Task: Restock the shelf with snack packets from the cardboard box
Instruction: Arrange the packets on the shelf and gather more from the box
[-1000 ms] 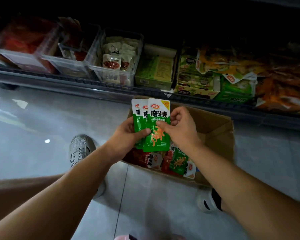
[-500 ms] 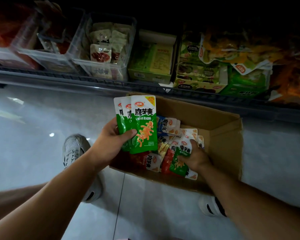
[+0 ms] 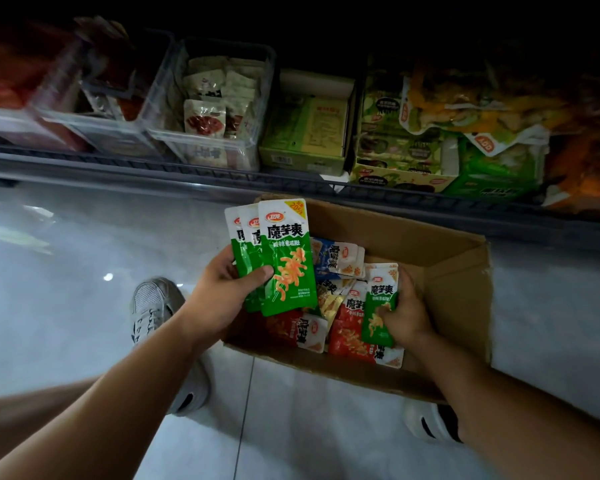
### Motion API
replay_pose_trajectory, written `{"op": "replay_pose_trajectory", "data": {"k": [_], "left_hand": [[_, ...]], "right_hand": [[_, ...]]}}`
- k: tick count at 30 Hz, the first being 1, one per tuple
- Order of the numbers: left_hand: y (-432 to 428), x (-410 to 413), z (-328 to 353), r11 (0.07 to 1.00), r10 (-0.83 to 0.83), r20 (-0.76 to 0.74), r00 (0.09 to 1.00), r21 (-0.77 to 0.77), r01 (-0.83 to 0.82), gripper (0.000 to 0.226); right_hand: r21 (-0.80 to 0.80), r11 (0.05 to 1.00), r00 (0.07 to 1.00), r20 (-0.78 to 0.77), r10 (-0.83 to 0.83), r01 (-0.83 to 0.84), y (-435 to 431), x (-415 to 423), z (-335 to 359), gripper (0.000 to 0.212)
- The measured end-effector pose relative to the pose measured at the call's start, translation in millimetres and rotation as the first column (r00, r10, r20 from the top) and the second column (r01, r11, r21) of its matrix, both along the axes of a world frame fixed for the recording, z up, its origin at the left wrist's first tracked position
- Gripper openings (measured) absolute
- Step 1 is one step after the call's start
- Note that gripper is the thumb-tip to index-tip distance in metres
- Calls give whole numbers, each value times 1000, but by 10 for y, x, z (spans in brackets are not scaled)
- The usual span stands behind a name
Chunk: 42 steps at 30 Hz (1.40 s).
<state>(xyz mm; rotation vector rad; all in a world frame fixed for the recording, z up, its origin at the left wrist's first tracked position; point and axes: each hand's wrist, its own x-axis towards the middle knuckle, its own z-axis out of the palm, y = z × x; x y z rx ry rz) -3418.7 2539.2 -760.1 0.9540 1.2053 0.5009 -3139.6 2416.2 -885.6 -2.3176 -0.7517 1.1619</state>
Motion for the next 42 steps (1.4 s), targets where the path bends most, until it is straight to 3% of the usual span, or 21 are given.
{"op": "replay_pose_trajectory", "data": {"k": [4, 6, 8, 10, 14, 18, 23, 25, 29, 31, 34, 38, 42], "left_hand": [[-3, 26, 52, 1000, 4, -9, 1000, -1, -4, 28], [-25, 25, 79, 1000, 11, -5, 1000, -21, -11, 28], [-44, 17, 95, 998, 36, 12, 999, -45, -35, 29], [-53, -1, 120, 995, 72, 37, 997, -74, -69, 32], [-55, -57, 189, 987, 112, 136, 984, -129, -94, 37], [-5, -150, 225, 984, 137, 267, 954, -144, -101, 37], [43, -287, 271, 978, 159, 303, 940, -177, -109, 37], [29, -310, 260, 987, 121, 275, 954, -134, -86, 52], [94, -420, 141, 972, 229, 184, 956, -103, -213, 56], [136, -527, 74, 955, 282, 159, 946, -137, -261, 52], [136, -643, -43, 940, 319, 155, 935, -179, -291, 51], [94, -663, -167, 933, 323, 200, 925, -233, -275, 49], [108, -658, -171, 939, 307, 236, 922, -236, -252, 59]], "right_hand": [[75, 989, 987, -86, 135, -129, 43, -18, 539, 87], [121, 981, 986, -47, 157, -150, 106, -76, 861, 79], [244, 967, 996, -17, 86, -79, 228, -184, 1145, 72], [368, 929, 996, -92, 16, 19, 408, -350, 1366, 74], [437, 899, 971, -225, 76, 31, 712, -758, 1584, 81], [368, 919, 980, -80, 181, -140, 858, -993, 1551, 62], [321, 901, 951, -2, 310, -293, 1046, -1150, 1610, 43], [335, 886, 938, -19, 345, -320, 1119, -1226, 1641, 40], [329, 923, 906, -295, 303, -202, 1231, -1194, 1558, 15], [265, 945, 939, -230, 257, -194, 1224, -1009, 1316, 3], [35, 943, 943, -10, 333, -332, 1050, -726, 805, 9], [-109, 924, 930, -81, 359, -366, 762, -723, 271, 17], [-55, 985, 968, -202, 148, -162, 693, -893, -5, 31]]}}
